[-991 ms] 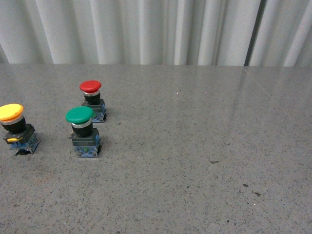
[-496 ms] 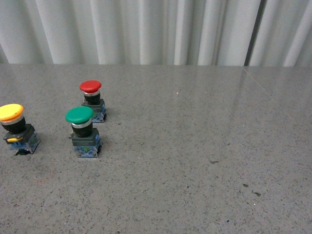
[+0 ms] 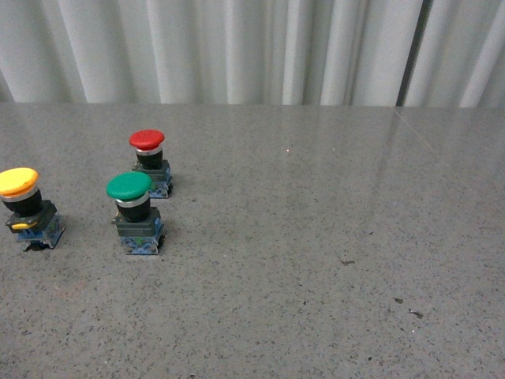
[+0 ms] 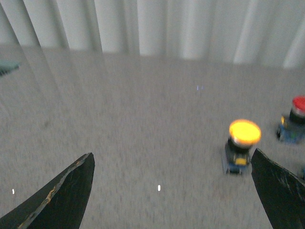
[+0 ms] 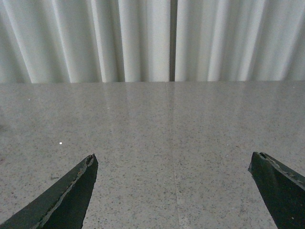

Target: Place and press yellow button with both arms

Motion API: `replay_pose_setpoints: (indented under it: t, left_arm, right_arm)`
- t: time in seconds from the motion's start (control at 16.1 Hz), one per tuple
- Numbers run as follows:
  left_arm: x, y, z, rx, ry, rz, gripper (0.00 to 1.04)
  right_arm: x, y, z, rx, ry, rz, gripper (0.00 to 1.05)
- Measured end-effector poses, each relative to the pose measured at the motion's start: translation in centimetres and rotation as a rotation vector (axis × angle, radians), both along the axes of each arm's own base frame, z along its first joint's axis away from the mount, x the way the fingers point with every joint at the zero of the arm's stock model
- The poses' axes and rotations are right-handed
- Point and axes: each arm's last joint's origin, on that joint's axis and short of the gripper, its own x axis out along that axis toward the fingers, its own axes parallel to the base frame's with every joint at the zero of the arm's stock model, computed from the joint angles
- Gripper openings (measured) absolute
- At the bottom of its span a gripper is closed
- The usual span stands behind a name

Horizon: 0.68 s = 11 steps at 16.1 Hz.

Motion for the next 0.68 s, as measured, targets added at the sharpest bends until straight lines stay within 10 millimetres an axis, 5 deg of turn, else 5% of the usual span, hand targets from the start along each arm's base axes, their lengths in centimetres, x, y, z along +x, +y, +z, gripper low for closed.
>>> replay_pose_setpoints:
  t: [0.06,0.25,0.5,0.68]
  left_arm:
    - [2.0,0.3,2.6,0.013,-0.066,-0.024,0.98]
    - [7.4,0.6,4.7,0.018,-0.01,-0.085,0.98]
    - [14.8,-1.0,3.7,-0.056,0.187,-0.254,0.98]
    - [17.2,-1.4,0.4,-0.094,0.327,-0.271,0.98]
  right_arm:
    - [0.0,0.0,0.0,0.0,-0.001,0.0,0.98]
    - [0.0,0.0,0.0,0.0,-0.001,0.0,0.98]
    - [0.0,0.0,0.0,0.0,-0.001,0.0,0.98]
    - [0.0,0.0,0.0,0.0,-0.001,0.0,0.98]
